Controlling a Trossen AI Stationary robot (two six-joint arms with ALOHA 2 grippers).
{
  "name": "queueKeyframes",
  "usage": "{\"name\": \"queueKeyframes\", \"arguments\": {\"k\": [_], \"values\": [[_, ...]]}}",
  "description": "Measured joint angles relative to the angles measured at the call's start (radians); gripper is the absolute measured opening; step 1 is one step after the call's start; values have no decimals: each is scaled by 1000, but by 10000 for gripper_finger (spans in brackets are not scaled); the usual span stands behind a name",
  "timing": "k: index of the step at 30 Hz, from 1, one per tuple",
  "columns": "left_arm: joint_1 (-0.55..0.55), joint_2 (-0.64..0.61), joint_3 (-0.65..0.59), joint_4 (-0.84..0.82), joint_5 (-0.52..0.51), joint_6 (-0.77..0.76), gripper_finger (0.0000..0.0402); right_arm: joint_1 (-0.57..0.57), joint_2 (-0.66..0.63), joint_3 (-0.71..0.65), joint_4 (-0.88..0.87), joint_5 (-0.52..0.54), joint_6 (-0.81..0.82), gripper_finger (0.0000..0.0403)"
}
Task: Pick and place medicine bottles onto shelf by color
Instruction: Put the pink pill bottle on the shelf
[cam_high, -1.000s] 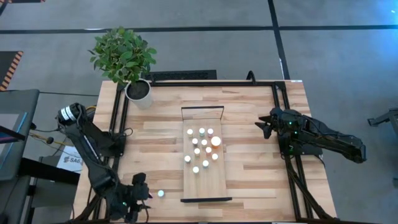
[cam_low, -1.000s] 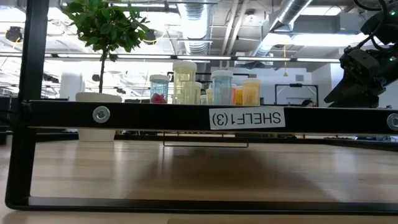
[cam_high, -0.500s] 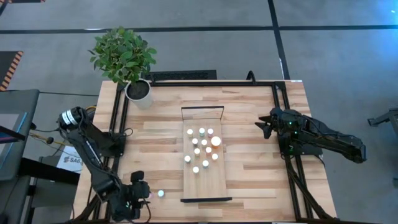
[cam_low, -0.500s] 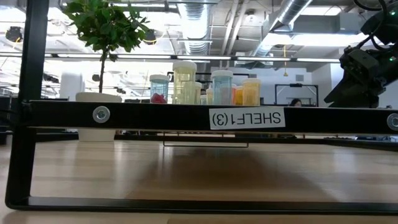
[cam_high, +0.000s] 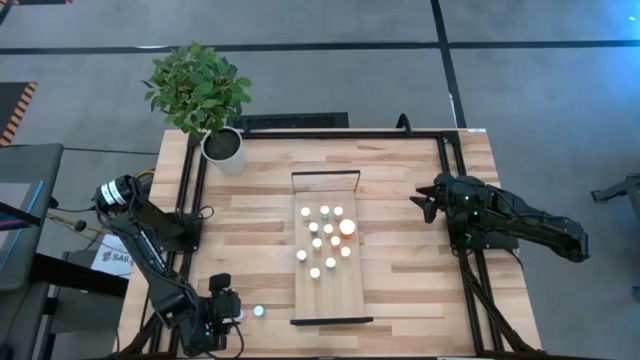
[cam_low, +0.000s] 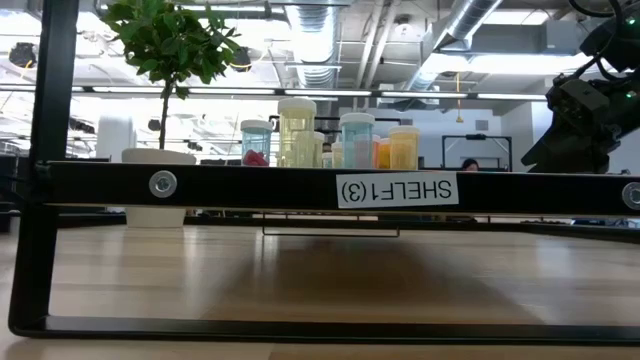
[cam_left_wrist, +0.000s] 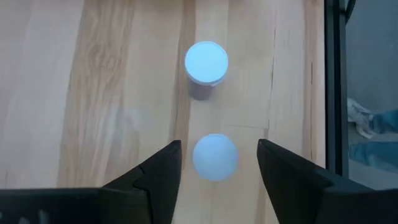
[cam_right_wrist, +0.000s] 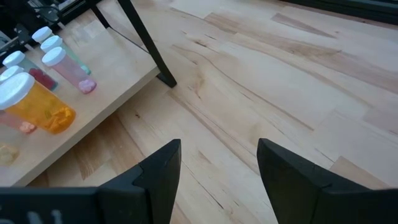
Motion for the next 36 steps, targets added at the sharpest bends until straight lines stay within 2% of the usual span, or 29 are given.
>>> {"name": "queueKeyframes", "arguments": {"k": [5,26,30,36], "values": [[0,0,0,-17,0,17,214,0,0,0,0,0,0,234],[14,65,0,-9,23,39,215,0,0,0,0,0,0,234],[16,65,0,3,25,61,199,0,0,0,0,0,0,234],[19,65,0,2,48,69,139,0,0,0,0,0,0,234]]}}
